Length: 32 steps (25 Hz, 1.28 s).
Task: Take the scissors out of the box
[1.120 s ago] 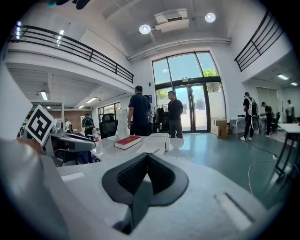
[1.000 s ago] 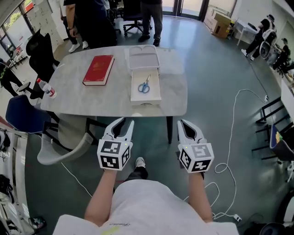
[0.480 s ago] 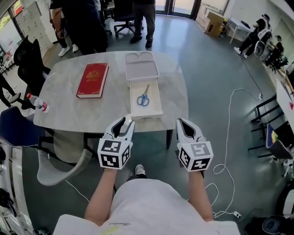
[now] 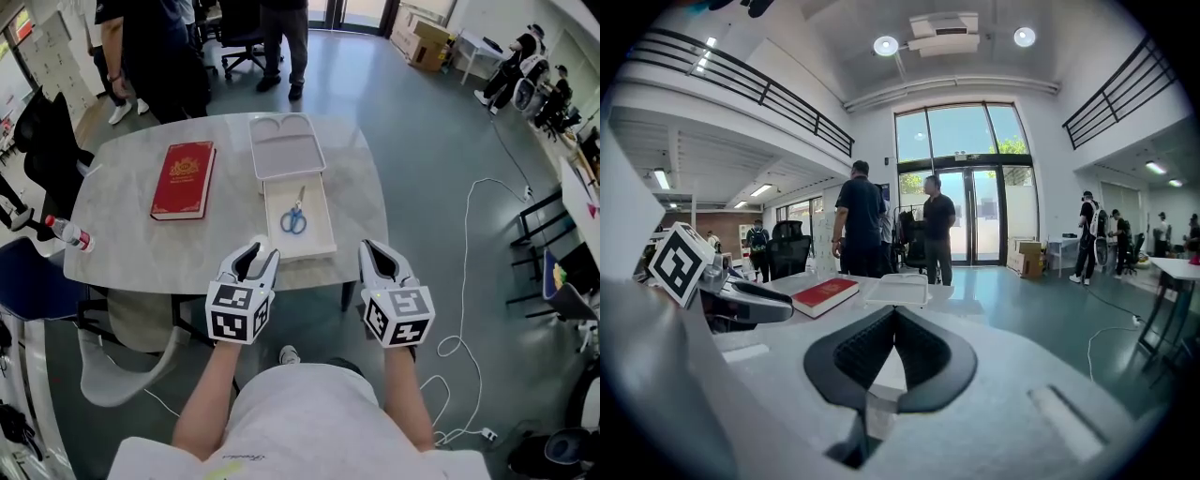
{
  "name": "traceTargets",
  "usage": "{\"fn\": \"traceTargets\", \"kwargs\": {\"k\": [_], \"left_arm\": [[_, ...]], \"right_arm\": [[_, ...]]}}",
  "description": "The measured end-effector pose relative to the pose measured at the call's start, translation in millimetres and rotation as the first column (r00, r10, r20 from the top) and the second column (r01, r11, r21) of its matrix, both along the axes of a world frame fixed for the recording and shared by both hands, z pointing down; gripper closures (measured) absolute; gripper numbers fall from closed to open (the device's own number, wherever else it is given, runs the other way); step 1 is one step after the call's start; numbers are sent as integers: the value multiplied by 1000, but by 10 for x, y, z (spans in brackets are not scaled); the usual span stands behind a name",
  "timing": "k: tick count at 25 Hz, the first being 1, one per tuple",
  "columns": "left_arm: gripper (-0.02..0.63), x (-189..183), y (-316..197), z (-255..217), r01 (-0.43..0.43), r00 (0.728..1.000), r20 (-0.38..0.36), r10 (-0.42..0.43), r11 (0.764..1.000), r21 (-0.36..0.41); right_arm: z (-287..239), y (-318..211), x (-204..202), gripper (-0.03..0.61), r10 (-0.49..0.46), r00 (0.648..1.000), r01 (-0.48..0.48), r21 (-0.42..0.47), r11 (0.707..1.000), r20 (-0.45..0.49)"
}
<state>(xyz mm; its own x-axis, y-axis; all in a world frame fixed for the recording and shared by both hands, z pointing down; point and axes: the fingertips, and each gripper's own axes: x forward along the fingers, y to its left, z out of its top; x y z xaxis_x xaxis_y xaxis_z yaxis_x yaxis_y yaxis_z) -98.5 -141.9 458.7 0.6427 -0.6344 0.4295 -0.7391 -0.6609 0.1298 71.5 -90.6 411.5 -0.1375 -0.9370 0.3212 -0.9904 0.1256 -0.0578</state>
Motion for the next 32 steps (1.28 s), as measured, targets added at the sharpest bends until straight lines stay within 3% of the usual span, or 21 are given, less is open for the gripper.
{"fn": "traceTargets", "kwargs": {"k": [8, 15, 23, 32], "left_arm": [[491, 202, -214, 106, -30, 998, 49, 31, 999, -23], [492, 425, -453, 293, -22, 994, 107, 29, 998, -60], [492, 730, -737, 657, -3, 978, 206, 34, 989, -151], [491, 948, -991, 1049, 37, 943, 327, 57, 961, -274]], "right_arm": [[20, -212, 161, 572, 14, 1000, -14, -4, 1000, 13], [67, -585, 320, 573, -28, 999, 28, -9, 1000, 28], [193, -1063, 564, 572, -95, 995, 96, -33, 995, 36], [277, -1554, 753, 572, -174, 983, 176, -52, 983, 51]]}}
